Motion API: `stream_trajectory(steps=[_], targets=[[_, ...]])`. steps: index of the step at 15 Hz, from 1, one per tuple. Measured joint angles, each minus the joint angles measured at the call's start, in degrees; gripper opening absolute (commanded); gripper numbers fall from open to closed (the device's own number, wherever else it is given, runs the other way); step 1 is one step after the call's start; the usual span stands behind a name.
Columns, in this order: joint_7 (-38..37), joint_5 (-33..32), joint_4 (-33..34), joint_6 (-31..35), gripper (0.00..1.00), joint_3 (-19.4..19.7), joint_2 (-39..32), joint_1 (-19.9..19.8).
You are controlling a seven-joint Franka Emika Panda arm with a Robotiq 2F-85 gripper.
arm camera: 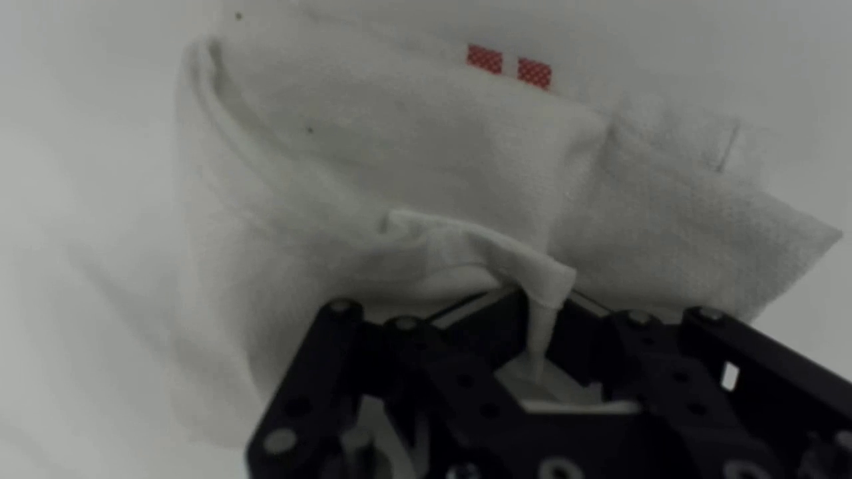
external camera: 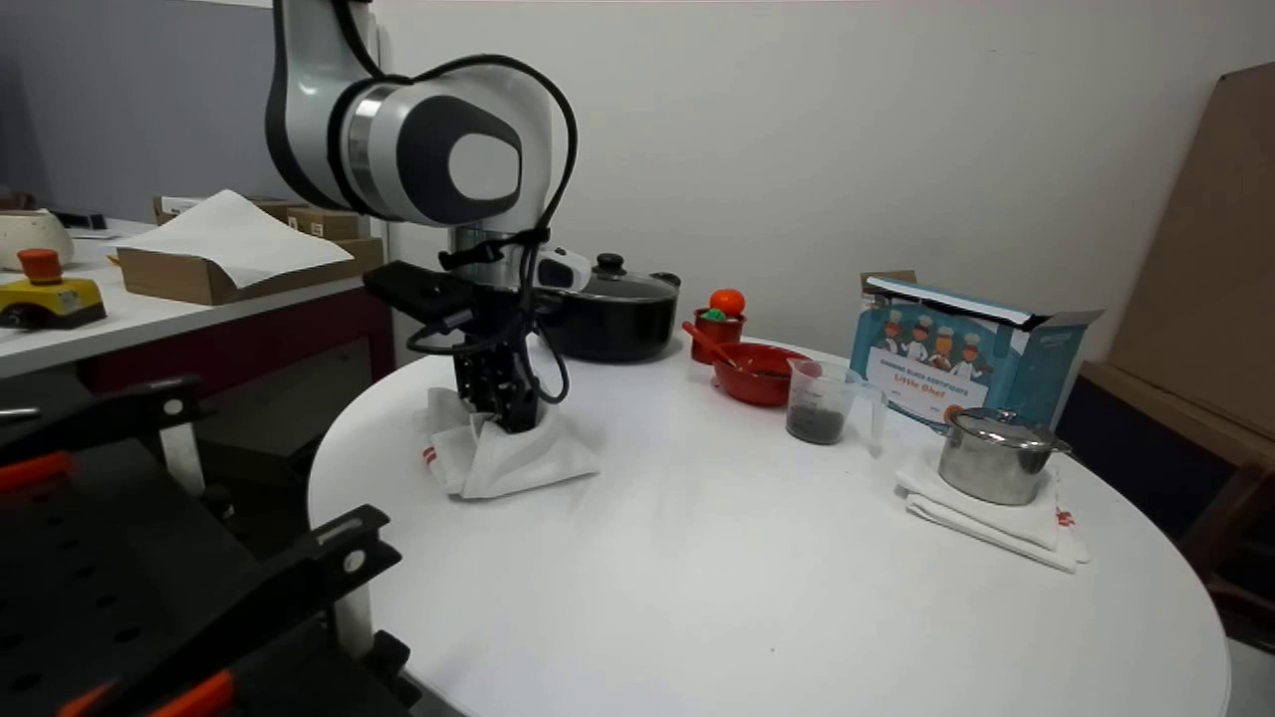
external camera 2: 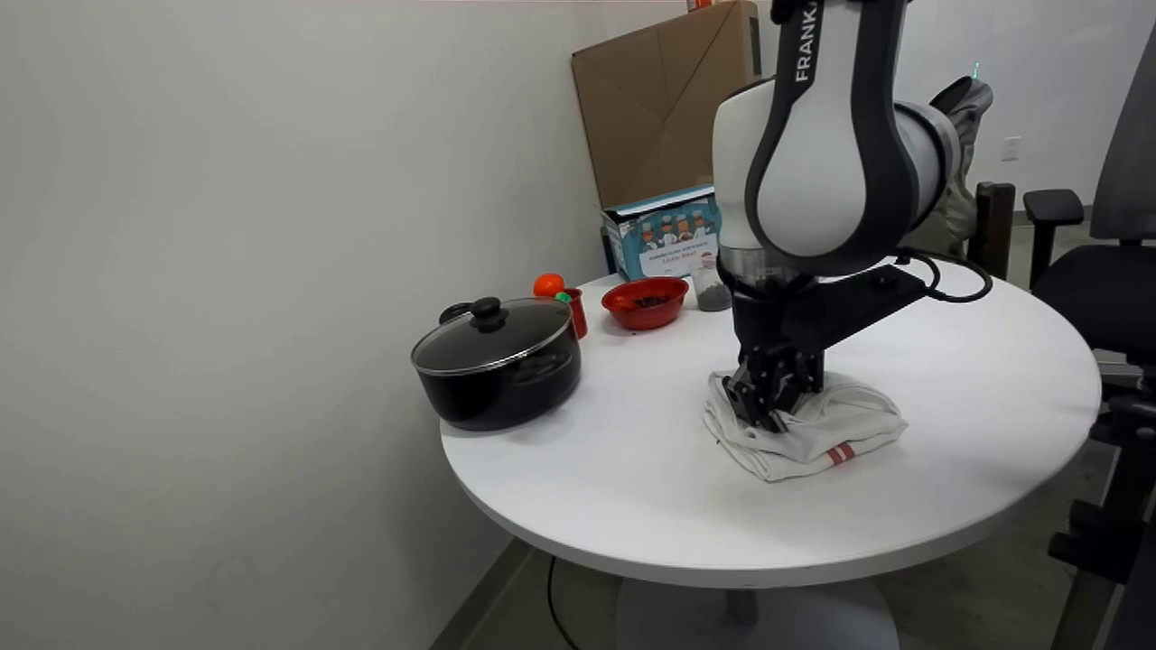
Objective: Use the towel on the left to wipe the table
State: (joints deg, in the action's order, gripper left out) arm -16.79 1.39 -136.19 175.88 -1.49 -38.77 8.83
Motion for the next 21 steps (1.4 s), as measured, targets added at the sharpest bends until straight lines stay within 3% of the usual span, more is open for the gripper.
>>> stream_trajectory(steps=[4,14,15,17,20,21], targets=[[1.32,0.87,0.0,-0.06,0.06,-2.24,-0.01,-2.61],[2.08,0.98,0.0,-0.06,0.04,-2.35,0.08,-2.44],[2.15,0.98,-0.01,-0.06,0.24,-2.35,0.19,-2.41],[2.33,0.98,-0.02,-0.26,0.32,-2.35,0.53,-2.41],[2.46,0.98,-0.09,-0.39,0.55,-2.35,1.28,-2.41],[2.49,0.98,-0.09,-0.44,0.19,-2.35,1.46,-2.41]])
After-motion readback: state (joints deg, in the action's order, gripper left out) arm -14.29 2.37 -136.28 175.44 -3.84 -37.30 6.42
